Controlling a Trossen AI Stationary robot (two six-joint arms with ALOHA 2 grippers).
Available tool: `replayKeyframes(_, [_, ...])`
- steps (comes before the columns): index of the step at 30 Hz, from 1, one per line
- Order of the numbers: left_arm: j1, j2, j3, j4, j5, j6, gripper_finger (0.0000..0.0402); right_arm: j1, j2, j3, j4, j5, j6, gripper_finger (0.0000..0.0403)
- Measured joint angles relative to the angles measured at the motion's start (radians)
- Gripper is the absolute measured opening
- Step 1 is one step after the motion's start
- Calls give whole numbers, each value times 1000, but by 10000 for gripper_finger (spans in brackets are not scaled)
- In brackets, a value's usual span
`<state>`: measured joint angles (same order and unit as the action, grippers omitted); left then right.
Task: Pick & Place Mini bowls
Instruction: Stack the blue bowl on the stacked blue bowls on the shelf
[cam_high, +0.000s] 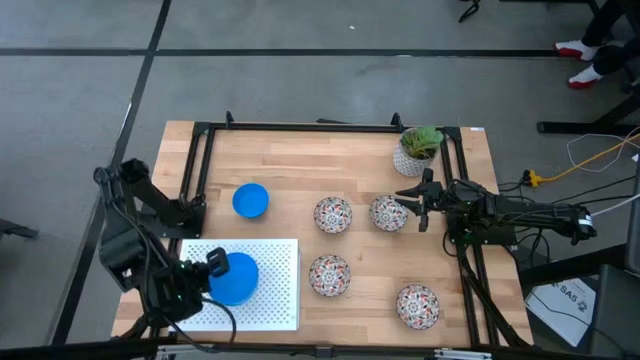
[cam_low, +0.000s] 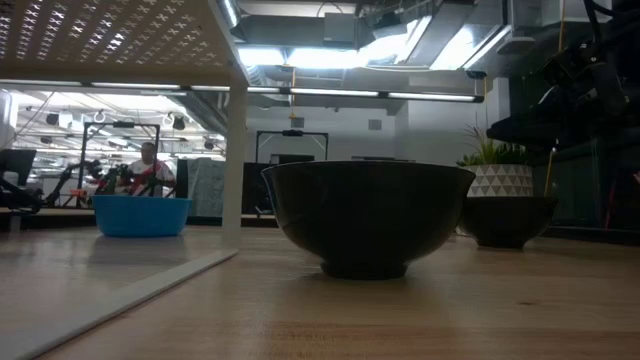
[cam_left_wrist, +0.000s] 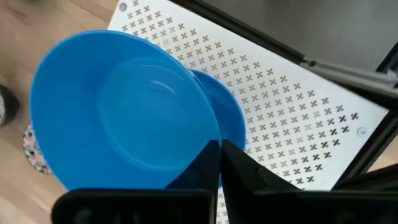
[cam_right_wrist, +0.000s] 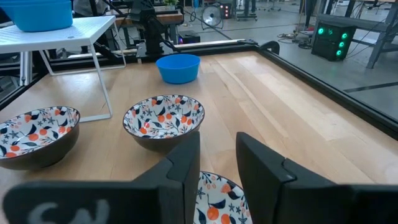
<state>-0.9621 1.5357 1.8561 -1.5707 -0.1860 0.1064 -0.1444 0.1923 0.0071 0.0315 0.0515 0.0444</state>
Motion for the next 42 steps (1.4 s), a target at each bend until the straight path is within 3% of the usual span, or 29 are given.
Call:
replayKeyframes(6, [1, -31, -9, 3, 0, -93, 3, 0, 0, 0, 0, 0, 0, 104])
replayKeyframes(14, [-44, -73, -148, -3, -6, -179, 3, 0, 0, 0, 0, 0, 0, 104])
replayKeyframes(20, [-52, -75, -148, 0, -51, -156, 3, 0, 0, 0, 0, 0, 0, 104])
replayKeyframes(42, [-46, -19, -148, 0, -21, -68, 3, 0, 0, 0, 0, 0, 0, 104])
